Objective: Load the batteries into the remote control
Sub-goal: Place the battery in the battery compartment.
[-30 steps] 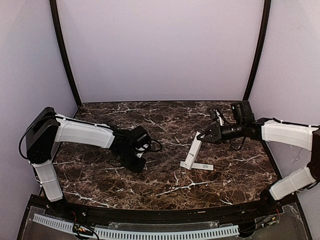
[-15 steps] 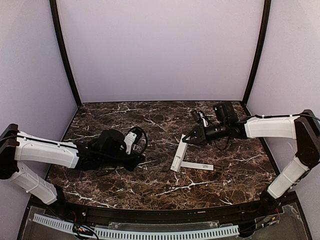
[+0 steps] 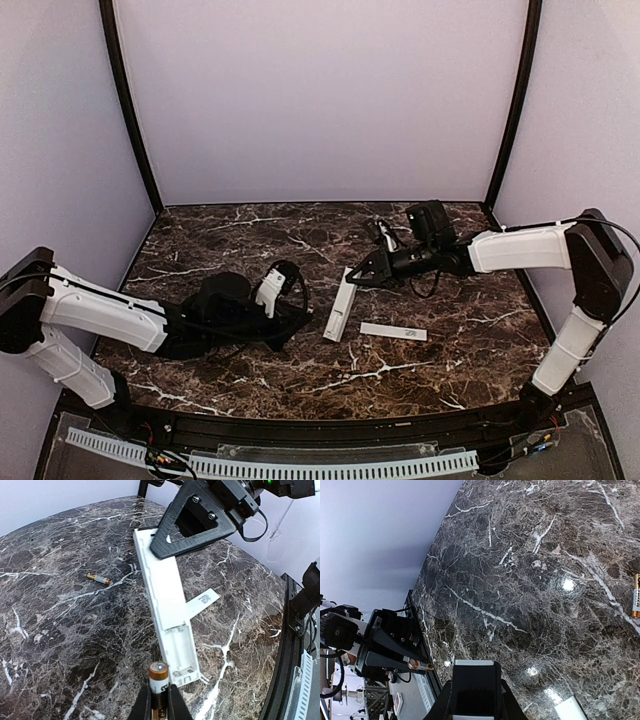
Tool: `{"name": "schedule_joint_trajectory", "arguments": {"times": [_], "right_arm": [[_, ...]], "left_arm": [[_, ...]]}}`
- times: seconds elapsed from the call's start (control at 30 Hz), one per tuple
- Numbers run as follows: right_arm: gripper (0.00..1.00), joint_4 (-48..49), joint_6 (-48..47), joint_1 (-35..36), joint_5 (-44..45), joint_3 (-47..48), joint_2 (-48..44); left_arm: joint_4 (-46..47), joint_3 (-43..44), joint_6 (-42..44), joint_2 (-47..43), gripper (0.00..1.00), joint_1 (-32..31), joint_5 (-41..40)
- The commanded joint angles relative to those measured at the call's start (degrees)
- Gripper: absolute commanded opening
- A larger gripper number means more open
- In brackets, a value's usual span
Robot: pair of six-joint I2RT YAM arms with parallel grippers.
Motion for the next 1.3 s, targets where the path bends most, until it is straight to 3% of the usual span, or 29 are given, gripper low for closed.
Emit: {"name": "schedule_joint_trajectory", "arguments": {"times": [0.0, 1.27], "right_arm": [[0.00, 2.9, 1.4, 1.0, -1.1, 1.9, 0.7], [0.00, 4.8, 4.5, 2.0, -1.9, 2.6, 2.8]], "left_arm": [[3.6, 0.3, 2.4, 1.7, 0.00, -1.0, -0.7], [10.1, 5.2, 3.8, 11.5, 0.01, -1.8, 0.6]]}}
